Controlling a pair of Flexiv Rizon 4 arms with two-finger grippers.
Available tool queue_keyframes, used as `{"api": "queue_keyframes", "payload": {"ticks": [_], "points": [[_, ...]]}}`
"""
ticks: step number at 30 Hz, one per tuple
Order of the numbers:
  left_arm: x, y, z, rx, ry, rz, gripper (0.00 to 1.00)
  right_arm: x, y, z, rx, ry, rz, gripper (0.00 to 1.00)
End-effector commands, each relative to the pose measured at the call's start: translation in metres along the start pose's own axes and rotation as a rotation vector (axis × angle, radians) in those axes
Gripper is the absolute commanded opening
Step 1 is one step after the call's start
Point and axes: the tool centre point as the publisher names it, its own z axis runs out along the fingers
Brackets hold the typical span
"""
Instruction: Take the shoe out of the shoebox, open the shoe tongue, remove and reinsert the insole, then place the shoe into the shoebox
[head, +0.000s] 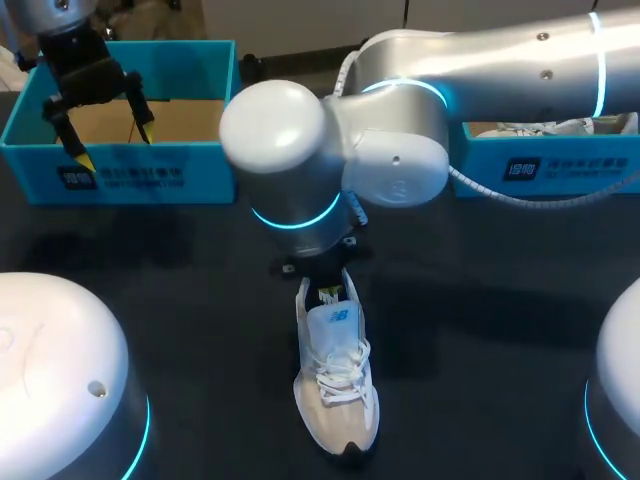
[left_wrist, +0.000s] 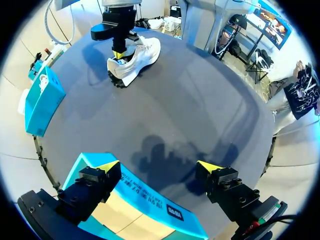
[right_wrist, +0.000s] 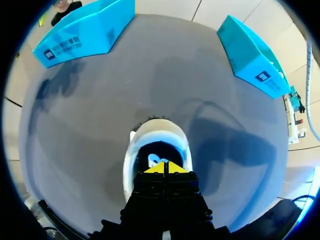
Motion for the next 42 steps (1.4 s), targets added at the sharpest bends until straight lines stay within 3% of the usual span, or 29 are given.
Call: {"api": "queue_keyframes", "payload": {"ticks": [1,8,19,31,35,42], "points": [[0.000,0.000,0.000,-0.002,0.002,0.000,1.00,0.007,-0.004,0.009,-0.010,-0.048,0.142,0.00],[0.000,0.000,0.000,-0.002,0.002,0.000,1.00,0.008,-0.006,0.020,0.016,-0.067,0.151,0.00],[0.000,0.000,0.000,-0.002,0.002,0.000,1.00,0.000,-0.013,0.005,-0.010,-0.154,0.171,0.00],[0.000,0.000,0.000,-0.002,0.002,0.000,1.00,-0.004,-0.008,0.035,0.049,-0.217,0.194,0.00],[0.000,0.000,0.000,-0.002,0.002,0.000,1.00,-0.002,-0.008,0.045,0.064,-0.191,0.194,0.00],[0.000,0.000,0.000,-0.002,0.002,0.000,1.00,0.004,-0.011,0.038,0.049,-0.196,0.190,0.00]]}}
